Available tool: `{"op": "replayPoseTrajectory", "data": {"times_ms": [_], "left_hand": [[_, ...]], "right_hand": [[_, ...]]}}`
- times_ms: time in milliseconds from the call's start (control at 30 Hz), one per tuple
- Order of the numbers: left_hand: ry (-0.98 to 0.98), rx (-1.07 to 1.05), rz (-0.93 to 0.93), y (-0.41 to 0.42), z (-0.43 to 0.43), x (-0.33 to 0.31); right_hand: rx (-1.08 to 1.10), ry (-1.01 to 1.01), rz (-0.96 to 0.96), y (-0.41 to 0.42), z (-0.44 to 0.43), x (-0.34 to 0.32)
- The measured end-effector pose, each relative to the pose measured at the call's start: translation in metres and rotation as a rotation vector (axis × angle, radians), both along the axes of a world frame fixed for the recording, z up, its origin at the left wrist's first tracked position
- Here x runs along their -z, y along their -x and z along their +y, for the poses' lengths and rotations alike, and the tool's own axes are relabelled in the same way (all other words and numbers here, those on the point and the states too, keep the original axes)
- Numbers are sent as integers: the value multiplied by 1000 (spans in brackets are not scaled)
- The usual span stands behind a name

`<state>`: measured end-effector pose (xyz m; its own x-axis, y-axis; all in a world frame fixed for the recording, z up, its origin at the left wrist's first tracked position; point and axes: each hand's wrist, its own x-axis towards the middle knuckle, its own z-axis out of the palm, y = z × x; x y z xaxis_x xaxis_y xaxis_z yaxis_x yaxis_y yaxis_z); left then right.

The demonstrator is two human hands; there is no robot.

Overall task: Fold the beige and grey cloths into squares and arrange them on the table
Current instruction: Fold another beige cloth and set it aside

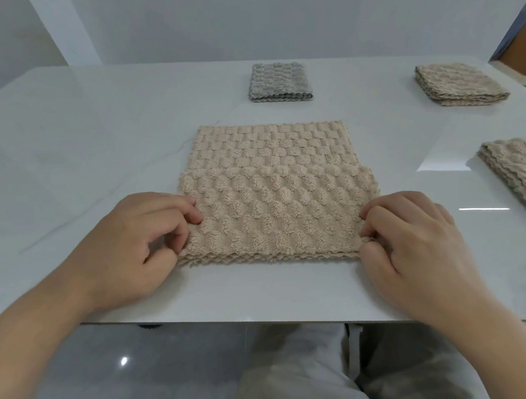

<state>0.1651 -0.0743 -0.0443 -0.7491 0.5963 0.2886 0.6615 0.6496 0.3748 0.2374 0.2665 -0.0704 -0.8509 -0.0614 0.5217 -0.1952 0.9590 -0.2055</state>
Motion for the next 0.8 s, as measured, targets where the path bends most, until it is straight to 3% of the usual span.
{"op": "replayPoseTrajectory", "data": {"times_ms": [133, 233, 500, 800], "left_hand": [[-39, -71, 108, 1, 14, -8], [-104, -156, 141, 2, 52, -12], [350, -224, -82, 28, 116, 16], [420, -289, -162, 31, 85, 16]], "right_hand": [[93, 2, -16, 3, -11, -17], [41, -9, -7, 21, -32, -32], [-95, -200, -532, 72, -71, -24], [39, -126, -665, 60, -24, -15]]}}
